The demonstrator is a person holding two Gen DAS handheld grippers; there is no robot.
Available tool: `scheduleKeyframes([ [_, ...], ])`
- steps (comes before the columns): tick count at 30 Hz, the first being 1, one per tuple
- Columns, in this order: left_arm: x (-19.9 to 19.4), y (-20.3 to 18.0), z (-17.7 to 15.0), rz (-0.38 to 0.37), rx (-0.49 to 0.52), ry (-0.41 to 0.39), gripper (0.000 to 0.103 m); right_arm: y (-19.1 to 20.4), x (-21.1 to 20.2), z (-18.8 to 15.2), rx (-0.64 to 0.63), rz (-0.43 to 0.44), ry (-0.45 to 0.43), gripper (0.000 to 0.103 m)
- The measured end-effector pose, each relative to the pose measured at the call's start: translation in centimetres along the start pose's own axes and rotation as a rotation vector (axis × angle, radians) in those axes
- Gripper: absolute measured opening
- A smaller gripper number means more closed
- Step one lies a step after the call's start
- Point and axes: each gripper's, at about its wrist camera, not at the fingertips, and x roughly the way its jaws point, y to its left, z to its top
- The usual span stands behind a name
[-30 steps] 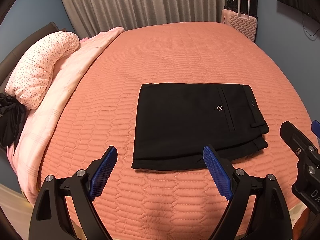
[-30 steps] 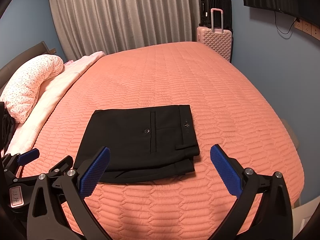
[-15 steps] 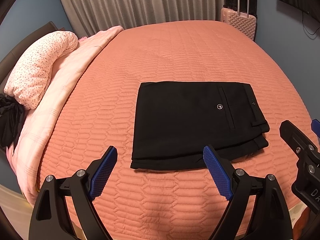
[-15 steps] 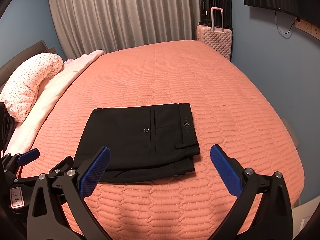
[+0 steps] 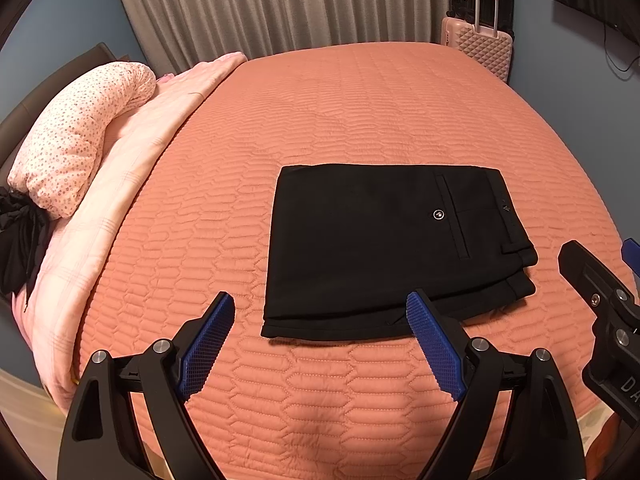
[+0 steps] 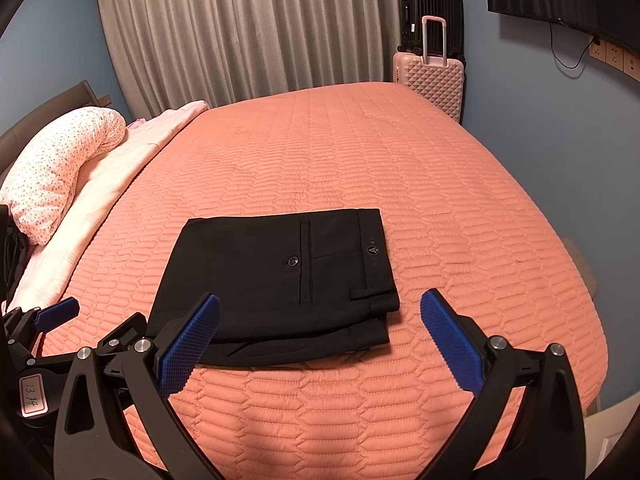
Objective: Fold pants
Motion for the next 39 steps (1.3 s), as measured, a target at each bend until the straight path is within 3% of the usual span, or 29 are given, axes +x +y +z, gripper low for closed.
scheduleKeyframes([
  [33,-0.01,-0.15,-0.2,0.005,-0.004,-0.006,0.086,0.15,-0.19,-0.03,-0.003,0.0,-0.005,0.098],
  [39,-0.33,-0.31,-0.42,0.032,0.005,-0.037,0.086,0.16,-0.17,-0.08,0.0,-0.003,-0.004,0.098],
])
